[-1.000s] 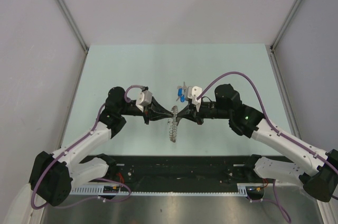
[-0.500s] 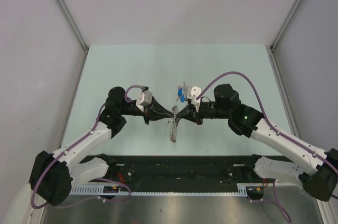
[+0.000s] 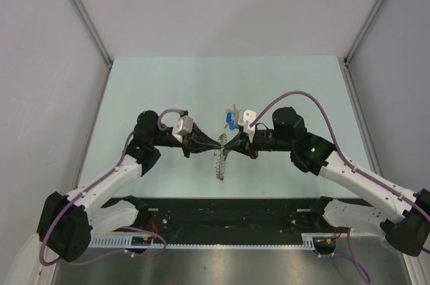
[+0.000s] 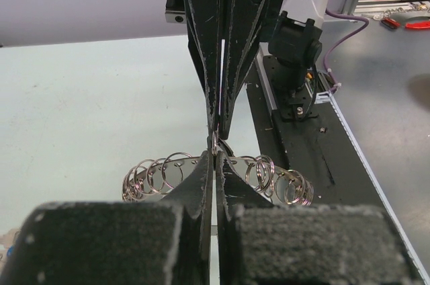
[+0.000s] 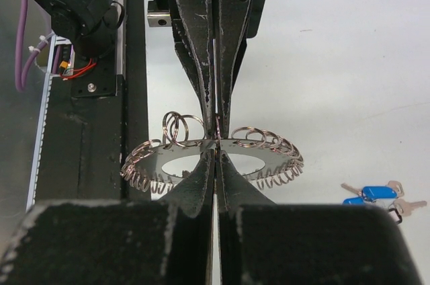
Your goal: Put the keys on the keyring
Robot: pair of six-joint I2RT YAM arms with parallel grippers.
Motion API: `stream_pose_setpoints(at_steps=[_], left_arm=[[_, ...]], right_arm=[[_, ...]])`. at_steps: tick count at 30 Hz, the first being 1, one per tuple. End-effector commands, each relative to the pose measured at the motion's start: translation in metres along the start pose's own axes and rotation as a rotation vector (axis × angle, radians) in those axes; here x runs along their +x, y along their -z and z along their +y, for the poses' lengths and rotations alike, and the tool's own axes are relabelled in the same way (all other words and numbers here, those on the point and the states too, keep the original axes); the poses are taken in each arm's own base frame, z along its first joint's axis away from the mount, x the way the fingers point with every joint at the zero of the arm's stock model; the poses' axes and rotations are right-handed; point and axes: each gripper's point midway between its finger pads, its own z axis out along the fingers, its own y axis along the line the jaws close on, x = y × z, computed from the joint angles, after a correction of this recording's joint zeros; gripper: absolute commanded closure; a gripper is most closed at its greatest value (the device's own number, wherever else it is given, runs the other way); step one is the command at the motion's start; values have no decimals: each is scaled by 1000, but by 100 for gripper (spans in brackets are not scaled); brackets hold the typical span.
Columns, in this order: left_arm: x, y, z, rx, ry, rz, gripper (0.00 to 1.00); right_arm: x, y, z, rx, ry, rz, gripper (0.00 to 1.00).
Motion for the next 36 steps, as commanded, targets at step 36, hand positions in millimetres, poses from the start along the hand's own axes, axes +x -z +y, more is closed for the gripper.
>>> stream_pose_setpoints(at_steps=[36], left_arm=[[-8, -1, -7, 76, -114, -51, 100]], right_arm=[[-30, 13, 6, -4, 46, -67, 100]])
